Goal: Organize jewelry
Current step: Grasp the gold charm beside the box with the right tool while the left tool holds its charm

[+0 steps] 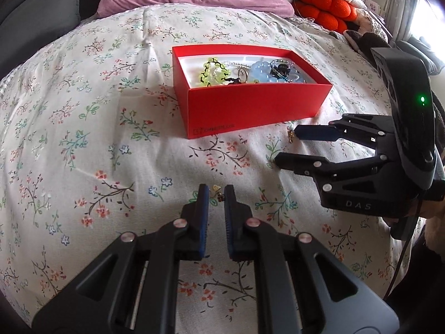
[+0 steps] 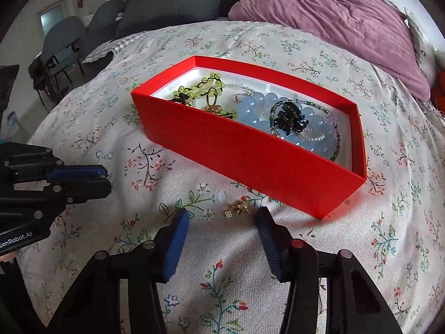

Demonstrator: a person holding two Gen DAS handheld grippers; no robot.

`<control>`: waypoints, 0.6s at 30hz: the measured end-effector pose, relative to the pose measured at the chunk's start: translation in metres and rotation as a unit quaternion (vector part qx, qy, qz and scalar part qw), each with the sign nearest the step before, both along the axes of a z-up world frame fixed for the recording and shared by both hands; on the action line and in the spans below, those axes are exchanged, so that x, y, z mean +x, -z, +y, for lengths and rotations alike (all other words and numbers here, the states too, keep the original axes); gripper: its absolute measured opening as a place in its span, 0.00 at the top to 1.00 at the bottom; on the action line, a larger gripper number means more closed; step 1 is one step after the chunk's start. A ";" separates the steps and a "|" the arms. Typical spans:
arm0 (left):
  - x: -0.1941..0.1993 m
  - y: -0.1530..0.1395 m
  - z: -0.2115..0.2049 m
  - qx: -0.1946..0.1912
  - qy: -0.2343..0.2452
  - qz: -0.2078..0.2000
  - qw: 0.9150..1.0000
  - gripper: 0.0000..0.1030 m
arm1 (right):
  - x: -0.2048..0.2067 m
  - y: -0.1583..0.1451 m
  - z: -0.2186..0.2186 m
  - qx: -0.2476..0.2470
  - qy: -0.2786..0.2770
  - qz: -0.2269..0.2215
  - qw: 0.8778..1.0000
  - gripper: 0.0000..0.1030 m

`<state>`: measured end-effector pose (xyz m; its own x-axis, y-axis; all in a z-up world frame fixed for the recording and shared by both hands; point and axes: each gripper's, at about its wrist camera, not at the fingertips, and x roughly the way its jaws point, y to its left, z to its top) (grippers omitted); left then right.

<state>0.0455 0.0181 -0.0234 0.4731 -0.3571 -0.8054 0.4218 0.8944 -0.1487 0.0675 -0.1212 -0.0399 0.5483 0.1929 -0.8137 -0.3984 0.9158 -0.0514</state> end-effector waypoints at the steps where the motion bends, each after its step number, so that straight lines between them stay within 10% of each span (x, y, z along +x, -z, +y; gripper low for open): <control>1: 0.000 0.000 0.000 0.000 0.000 0.000 1.000 0.88 | 0.001 0.000 0.001 0.001 -0.001 0.001 1.000 0.56; 18: 0.002 0.004 -0.001 0.003 -0.003 0.004 1.000 0.88 | 0.007 0.000 -0.008 0.022 0.019 0.017 0.999 0.84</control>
